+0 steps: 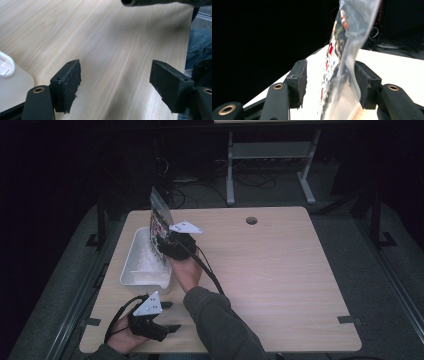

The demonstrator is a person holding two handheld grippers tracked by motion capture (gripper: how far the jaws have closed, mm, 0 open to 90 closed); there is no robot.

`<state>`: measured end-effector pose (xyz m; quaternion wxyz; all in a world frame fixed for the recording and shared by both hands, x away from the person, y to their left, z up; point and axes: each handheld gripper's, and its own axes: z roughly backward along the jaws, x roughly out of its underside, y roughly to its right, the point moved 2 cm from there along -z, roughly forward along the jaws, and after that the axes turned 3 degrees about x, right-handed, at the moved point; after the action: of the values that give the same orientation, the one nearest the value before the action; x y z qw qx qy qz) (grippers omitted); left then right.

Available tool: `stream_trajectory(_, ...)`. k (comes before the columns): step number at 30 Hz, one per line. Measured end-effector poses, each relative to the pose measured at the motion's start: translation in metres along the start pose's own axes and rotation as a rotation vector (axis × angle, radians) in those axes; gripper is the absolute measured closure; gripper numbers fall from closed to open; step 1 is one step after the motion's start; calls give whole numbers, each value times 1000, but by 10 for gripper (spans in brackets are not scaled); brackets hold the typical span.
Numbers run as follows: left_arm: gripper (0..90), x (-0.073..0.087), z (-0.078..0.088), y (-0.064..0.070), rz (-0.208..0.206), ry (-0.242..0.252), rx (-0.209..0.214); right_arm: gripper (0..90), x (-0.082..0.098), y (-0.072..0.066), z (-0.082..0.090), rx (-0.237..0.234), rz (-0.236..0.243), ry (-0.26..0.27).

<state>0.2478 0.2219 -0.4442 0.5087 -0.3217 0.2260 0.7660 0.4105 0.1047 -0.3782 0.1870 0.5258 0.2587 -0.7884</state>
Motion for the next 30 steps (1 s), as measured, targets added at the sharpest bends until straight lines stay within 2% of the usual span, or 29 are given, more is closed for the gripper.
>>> stream_trajectory(2, 242, 0, 0, 0, -2, 0, 0, 447, 1, 2, 3, -6, 7, -6)
stream_trajectory(3, 242, 0, 0, 0, -2, 0, -1, 420, 0, 4, 7, -26, -1, -10)
stream_trajectory(9, 241, 0, -1, 0, -1, -1, -3, 402, 1, 12, 17, -43, 14, -23)
stream_trajectory(18, 239, 1, -1, -1, -1, -3, -6, 372, 4, 27, 38, -92, 1, -31)
stream_trajectory(21, 239, 2, -1, -4, 5, -7, -11, 356, 9, 35, 47, -103, 27, -55)
stream_trajectory(30, 239, 2, -2, -5, 8, -10, -12, 341, 21, 54, 65, -131, 7, -65)
